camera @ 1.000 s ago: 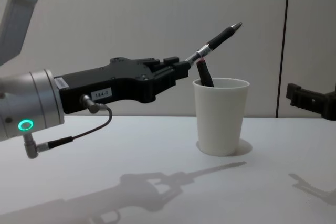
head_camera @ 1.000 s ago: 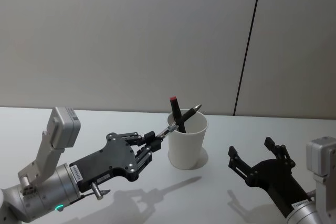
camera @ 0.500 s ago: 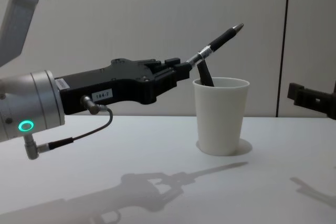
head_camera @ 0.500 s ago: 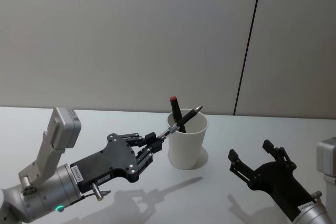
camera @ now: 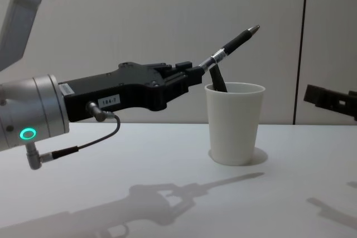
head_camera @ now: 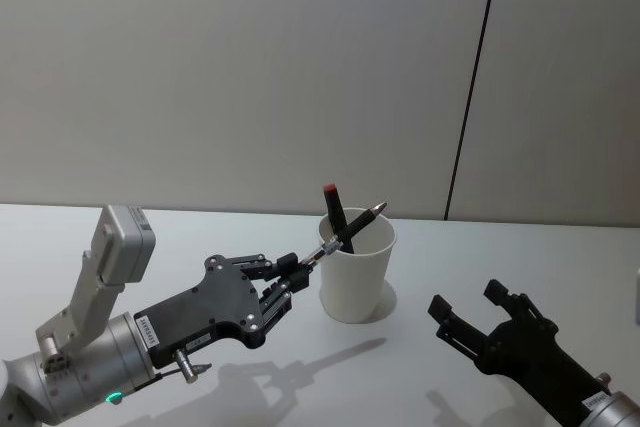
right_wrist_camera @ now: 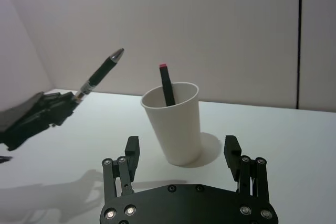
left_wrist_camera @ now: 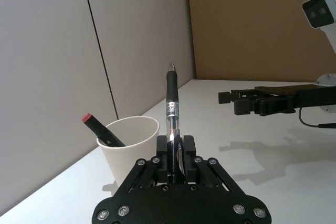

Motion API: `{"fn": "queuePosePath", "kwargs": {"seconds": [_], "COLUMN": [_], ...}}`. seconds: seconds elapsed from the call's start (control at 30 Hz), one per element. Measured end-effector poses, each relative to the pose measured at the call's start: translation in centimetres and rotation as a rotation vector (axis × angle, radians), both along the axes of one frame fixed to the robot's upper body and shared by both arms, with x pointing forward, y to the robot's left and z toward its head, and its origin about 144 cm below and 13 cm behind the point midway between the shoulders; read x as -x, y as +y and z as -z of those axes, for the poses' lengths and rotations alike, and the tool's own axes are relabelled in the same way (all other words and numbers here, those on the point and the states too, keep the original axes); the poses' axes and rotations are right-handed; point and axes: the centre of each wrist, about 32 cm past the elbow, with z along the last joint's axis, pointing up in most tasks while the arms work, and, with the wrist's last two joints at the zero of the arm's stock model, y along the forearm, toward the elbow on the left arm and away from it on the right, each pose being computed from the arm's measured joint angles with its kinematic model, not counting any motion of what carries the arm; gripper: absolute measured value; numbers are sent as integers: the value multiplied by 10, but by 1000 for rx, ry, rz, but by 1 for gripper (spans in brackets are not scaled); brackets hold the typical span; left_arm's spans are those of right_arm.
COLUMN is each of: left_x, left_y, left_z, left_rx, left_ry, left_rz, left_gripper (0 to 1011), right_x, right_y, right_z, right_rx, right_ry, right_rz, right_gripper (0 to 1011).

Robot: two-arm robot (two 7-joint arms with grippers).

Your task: Place the pen into the pen holder.

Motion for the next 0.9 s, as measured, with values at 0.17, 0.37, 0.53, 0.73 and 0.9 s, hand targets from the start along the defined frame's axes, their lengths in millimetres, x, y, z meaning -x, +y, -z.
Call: {"fn": "queuePosePath", "kwargs": {"seconds": [0.17,0.37,0.53,0.73,0.9], "left_x": [0,0,0,0,0], "left_y": [0,0,0,0,0], "left_z": [0,0,0,0,0], "left_rx": [0,0,0,0,0], "left_ry": [0,0,0,0,0], "left_rz": [0,0,0,0,0], "left_gripper": [180,180,180,180,180], "right_x": [-1,-7,-12,-21,-30], "right_y": [-3,-4,-3,1,6], "right_z": [-1,0,1,1,2], "right_rx": [-73,-167,-235,-309,-359], "right_ry": [40,91,128,163,184], "right_rz": [-53,-113,-155,-210,-256], "right_gripper": [1001,1001,1001,1001,1001]}}
